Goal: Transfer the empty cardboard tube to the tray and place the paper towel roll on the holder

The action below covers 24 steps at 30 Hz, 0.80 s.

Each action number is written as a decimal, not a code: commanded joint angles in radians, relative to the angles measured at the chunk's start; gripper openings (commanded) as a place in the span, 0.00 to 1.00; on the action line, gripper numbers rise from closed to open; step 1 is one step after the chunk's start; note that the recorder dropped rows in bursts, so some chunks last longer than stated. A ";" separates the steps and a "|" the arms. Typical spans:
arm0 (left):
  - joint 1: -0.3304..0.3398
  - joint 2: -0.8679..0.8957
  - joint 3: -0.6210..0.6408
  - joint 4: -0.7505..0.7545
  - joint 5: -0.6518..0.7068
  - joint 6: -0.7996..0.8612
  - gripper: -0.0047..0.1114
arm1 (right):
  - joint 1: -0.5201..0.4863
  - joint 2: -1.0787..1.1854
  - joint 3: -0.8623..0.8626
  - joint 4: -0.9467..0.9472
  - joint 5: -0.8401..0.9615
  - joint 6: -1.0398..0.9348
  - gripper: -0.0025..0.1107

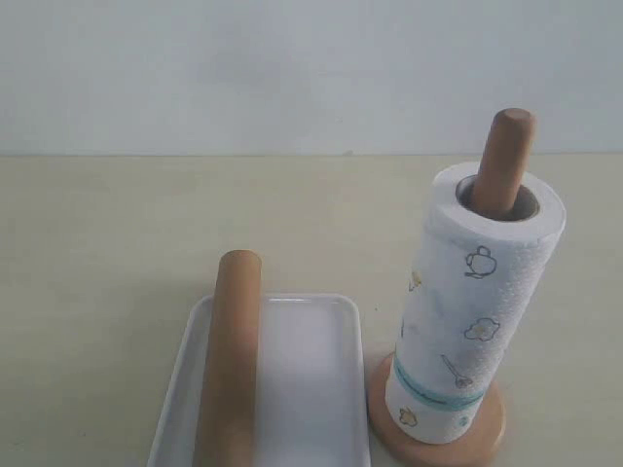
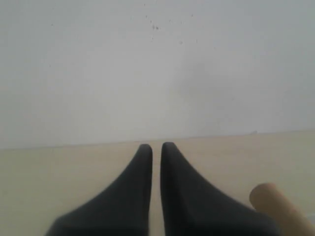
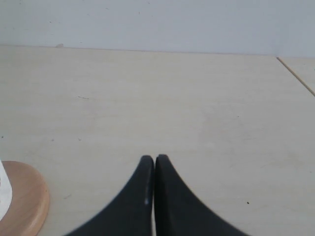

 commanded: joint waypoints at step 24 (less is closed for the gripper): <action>0.050 -0.139 0.003 -0.091 0.396 0.089 0.09 | -0.003 -0.004 -0.001 0.000 -0.004 -0.005 0.02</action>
